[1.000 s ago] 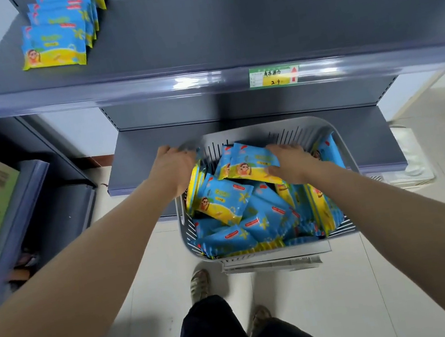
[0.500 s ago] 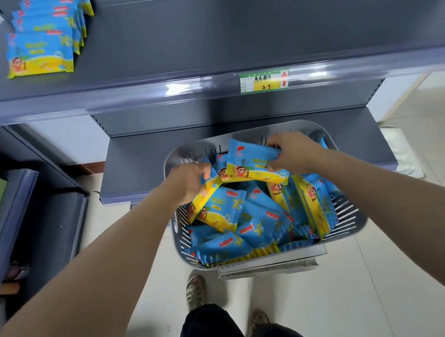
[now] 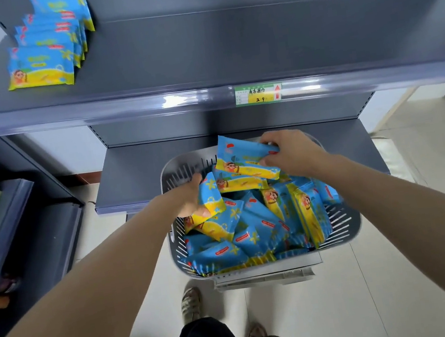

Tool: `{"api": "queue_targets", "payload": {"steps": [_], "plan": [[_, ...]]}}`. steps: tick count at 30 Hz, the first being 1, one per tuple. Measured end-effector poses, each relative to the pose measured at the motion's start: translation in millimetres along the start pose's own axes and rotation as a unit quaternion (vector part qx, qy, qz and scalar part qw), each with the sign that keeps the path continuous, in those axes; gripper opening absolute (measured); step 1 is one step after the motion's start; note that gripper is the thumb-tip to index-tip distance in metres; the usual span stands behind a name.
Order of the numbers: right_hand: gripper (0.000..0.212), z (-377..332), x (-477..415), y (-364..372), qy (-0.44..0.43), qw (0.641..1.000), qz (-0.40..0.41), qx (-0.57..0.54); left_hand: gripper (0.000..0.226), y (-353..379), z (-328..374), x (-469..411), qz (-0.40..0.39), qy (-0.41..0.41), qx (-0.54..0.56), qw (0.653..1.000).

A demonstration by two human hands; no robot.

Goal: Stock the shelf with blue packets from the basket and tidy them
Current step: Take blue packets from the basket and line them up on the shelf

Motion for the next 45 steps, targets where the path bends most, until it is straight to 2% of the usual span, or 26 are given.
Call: {"api": "queue_targets", "payload": {"steps": [3, 7, 12, 16, 22, 25, 30, 39, 45], "plan": [[0.028, -13.5, 0.0, -8.6, -0.021, 1.0, -0.009, -0.018, 0.085, -4.5, 1.3, 5.3, 0.024, -0.001, -0.001, 1.0], [0.025, -33.8, -5.4, -34.2, -0.045, 0.999, 0.013, -0.025, 0.052, -29.0, 8.9, 18.6, 0.065, 0.008, -0.092, 0.994], [0.03, -69.5, -21.5, -70.0, -0.084, 0.994, 0.068, -0.018, 0.029, -95.7, 27.8, 51.3, 0.15, 0.062, -0.051, 0.985], [0.027, -108.6, -46.8, -98.7, -0.102, 0.987, 0.125, -0.025, 0.041, -159.4, 27.5, 83.3, 0.217, 0.087, -0.056, 0.971], [0.03, -177.0, -99.6, -105.4, -0.12, 0.978, 0.167, -0.045, 0.021, -242.9, -37.4, 118.0, 0.29, 0.047, -0.081, 0.952], [0.03, -207.8, -126.9, -95.0, -0.128, 0.977, 0.166, -0.048, 0.021, -268.4, -75.1, 125.1, 0.312, 0.031, -0.101, 0.944], [0.029, -255.2, -184.2, -74.7, -0.119, 0.98, 0.152, -0.045, 0.039, -306.1, -146.4, 120.7, 0.355, -0.016, -0.119, 0.927], [0.028, -282.9, -257.6, -55.1, -0.088, 0.982, 0.168, -0.024, 0.03, -343.8, -199.3, 76.7, 0.35, 0.014, -0.078, 0.933], [0.032, -286.5, -277.8, -55.9, -0.08, 0.981, 0.179, -0.009, 0.029, -355.3, -205.8, 46.2, 0.304, 0.04, -0.101, 0.946]]}}
Point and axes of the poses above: each hand's wrist, its own x-axis away from the middle knuckle, its own y-axis out of the palm, z = x × y, the point moved 7 cm from there along -x, towards the middle knuckle, and after that the axes turned 9 degrees about -x, right-handed, at the moved point
